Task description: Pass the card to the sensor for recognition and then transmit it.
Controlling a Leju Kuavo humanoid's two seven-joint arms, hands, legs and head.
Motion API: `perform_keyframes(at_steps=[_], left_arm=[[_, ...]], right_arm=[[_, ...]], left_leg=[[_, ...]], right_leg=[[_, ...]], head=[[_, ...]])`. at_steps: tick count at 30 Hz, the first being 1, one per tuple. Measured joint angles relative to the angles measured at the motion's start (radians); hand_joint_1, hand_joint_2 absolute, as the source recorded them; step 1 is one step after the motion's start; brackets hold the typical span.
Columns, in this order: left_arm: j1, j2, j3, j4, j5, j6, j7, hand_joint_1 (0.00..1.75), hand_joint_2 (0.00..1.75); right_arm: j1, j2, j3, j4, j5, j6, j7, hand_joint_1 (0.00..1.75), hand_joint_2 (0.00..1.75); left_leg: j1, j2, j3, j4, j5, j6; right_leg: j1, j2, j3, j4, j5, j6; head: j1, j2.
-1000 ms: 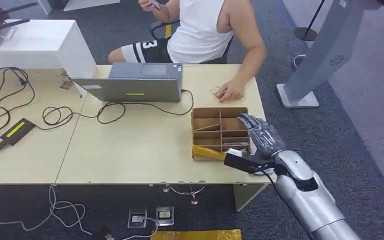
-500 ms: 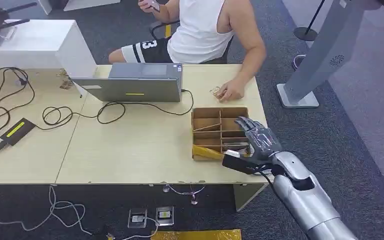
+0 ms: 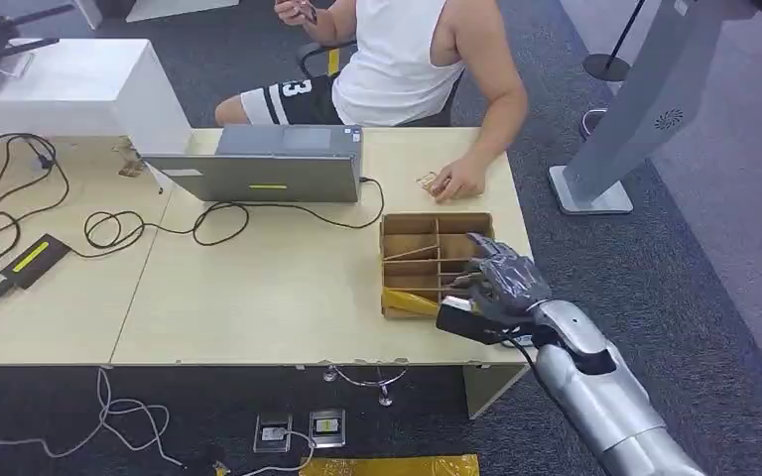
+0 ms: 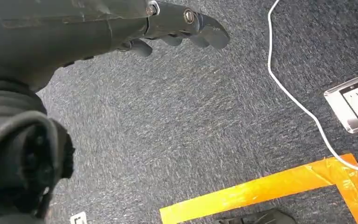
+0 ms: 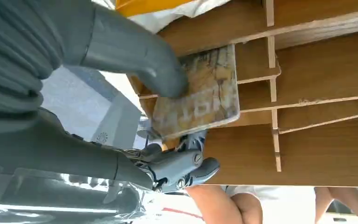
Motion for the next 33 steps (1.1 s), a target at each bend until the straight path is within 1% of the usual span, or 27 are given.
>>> perform_keyframes(at_steps=[13,22,28,33], left_arm=[[-0.005,0.0,-0.006,0.0,-0.008,-0.002,0.003,0.0,0.0],[-0.008,0.0,-0.008,0.0,-0.009,-0.002,0.004,0.0,0.0],[-0.008,0.0,-0.008,0.0,-0.01,-0.004,0.004,0.0,0.0],[-0.008,0.0,-0.017,0.0,-0.012,-0.003,0.004,0.0,0.0]], right_arm=[[-0.015,0.008,0.0,0.032,-0.013,-0.002,-0.005,1.75,1.75],[-0.042,0.011,-0.002,0.052,-0.027,-0.038,-0.006,1.75,1.75],[-0.142,0.001,-0.033,0.048,-0.053,-0.048,-0.017,1.75,1.75],[-0.3,-0.023,-0.073,0.039,-0.082,-0.046,-0.047,1.75,1.75]], left_leg=[[0.0,0.0,0.0,0.0,0.0,0.0],[0.0,0.0,0.0,0.0,0.0,0.0],[0.0,0.001,0.0,0.0,0.0,0.0],[0.0,0.001,0.001,0.001,0.0,0.0]], right_leg=[[0.0,0.0,0.0,0.0,0.0,0.0],[0.0,0.0,0.0,0.0,0.0,0.0],[0.0,0.001,0.0,0.0,0.0,0.0],[0.0,0.001,0.0,0.0,0.0,0.0]], head=[[0.0,0.0],[0.0,0.0],[0.0,0.0],[0.0,0.0]])
